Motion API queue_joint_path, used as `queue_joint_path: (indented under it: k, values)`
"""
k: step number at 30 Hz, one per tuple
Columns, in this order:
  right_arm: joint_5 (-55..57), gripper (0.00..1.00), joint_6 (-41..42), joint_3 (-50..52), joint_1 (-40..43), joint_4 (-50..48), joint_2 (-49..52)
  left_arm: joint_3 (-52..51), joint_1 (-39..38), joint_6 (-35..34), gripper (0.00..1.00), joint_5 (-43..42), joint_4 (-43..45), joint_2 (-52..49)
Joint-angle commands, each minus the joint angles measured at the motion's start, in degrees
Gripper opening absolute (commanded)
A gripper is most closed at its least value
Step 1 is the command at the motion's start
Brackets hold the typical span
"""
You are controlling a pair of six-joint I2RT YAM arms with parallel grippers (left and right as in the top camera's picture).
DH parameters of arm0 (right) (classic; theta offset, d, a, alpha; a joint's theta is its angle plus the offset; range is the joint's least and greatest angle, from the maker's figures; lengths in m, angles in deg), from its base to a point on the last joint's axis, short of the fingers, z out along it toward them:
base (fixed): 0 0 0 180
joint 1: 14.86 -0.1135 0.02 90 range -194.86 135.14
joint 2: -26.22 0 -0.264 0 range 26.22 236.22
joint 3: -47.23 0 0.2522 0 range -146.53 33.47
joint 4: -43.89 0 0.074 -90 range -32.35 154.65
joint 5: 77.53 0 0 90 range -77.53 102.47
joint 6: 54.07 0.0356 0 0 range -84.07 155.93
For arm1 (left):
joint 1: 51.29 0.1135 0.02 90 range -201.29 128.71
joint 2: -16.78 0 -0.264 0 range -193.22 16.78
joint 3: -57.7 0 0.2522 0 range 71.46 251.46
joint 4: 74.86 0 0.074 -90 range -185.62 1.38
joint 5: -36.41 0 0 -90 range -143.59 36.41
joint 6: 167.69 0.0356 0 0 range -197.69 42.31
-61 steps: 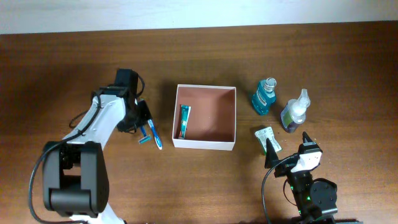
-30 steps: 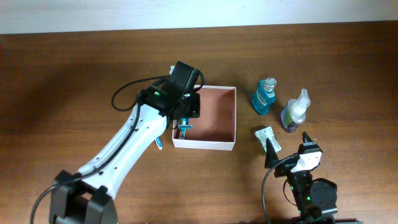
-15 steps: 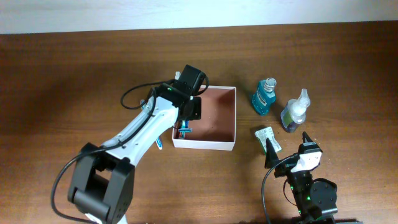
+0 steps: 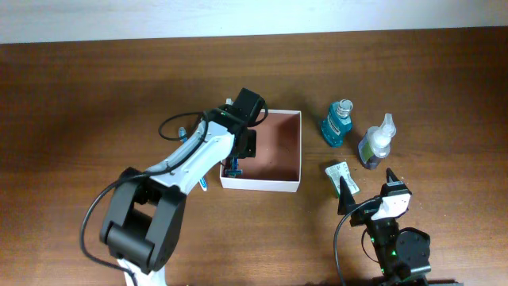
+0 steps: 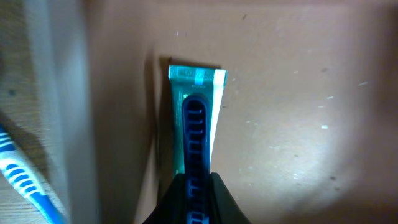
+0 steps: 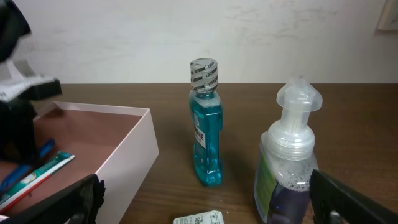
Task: Pack container
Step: 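Carry the blue razor into the box and open the left gripper, then withdraw the left gripper from the box toward the blue toothbrush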
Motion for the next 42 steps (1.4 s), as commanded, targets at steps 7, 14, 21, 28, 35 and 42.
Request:
queue_joint_path:
  k: [7,14,21,28,35,42]
  values:
    - [0.5,0.98,0.66,0.26,-0.33,0.35,-0.24,1.01,-0.17,0.76,0.15,0.9,0.11,-1.66]
    - [0.48,0.98,0.66,0.26,-0.33,0.33,-0.24,2.4,-0.17,0.74,0.26,0.87,-0.85,-1.6]
    - [0.48,0.98,0.66,0.26,-0.33,0.35,-0.24,15.39,-0.17,0.79,0.25,-0.04,-12.96,-1.16]
    - [0.48,0.98,0.66,0.26,-0.33,0.35,-0.24,22.97,1.57,1.81,0.0,0.44,-22.8,-1.16]
    - [0.48,0.98,0.66,0.26,-0.33,0.35,-0.24,22.4,7.17,1.81,0.01,1.05,-28.11,-1.18]
    - [0.48,0.98,0.66,0.26,-0.33,0.35,-0.24,18.38,8.9,1.81,0.01,-0.96,-28.65,-1.18]
